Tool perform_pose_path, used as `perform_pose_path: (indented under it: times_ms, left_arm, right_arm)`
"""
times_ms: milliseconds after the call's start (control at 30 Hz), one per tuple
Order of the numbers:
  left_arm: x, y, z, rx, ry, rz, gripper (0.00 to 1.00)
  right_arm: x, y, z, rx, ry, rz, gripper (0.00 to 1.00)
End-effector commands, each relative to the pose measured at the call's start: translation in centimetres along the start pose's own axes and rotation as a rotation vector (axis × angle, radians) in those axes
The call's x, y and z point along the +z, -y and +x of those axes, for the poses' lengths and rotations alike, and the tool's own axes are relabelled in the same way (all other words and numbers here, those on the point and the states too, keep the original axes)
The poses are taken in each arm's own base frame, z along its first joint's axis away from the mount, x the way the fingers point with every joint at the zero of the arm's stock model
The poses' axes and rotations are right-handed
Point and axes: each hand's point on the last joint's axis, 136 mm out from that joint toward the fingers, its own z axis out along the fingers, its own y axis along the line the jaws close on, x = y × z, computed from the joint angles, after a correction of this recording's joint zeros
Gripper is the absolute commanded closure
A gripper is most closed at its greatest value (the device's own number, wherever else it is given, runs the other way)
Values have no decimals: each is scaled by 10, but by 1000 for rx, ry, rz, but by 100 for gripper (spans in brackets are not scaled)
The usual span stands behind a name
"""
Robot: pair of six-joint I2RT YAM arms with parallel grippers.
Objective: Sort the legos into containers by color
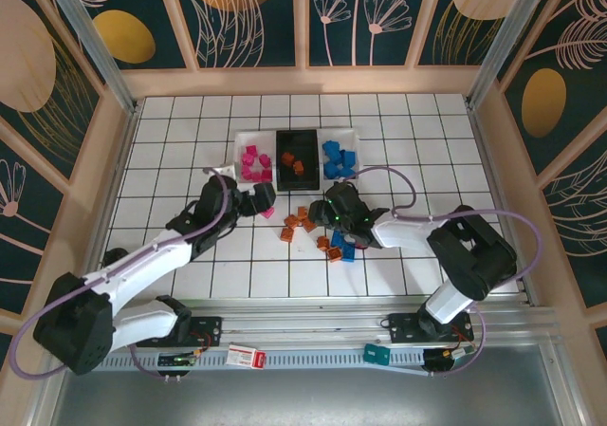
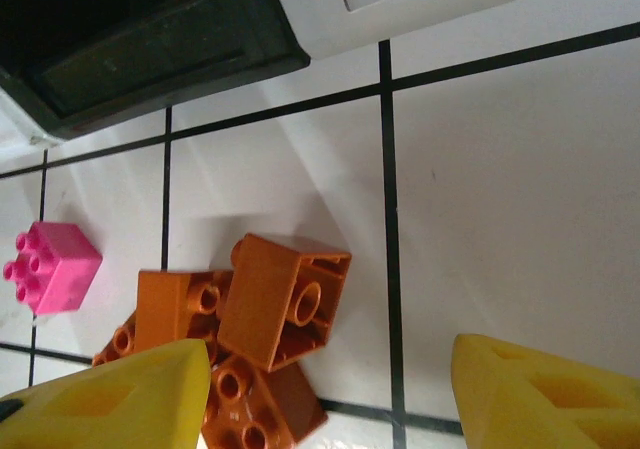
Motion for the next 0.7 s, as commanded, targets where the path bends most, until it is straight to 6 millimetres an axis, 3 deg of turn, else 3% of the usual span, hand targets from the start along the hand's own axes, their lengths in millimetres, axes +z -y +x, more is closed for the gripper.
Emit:
perform_pose_path:
  times_ms: [0,167,400,500,667]
  left_arm:
    - [-16,-1,1,-55,44,42,2]
    - [-30,-12,12,-81,66,62,2]
    - [-26,-28,28,-77,32,18,2]
    - [-26,-30,30,-78,32,16,1]
    - [-25,-31,33,-69,21,11,1]
  right_arm:
    - [8,-14,-24,85,66,-36,36]
    - [20,-9,-23,111,45,-40,38]
    - [38,-7,-13,68,-16,-14,44]
    - [40,-4,-9,55,-35,1,55]
    - [25,1,-8,30,-13,-3,75]
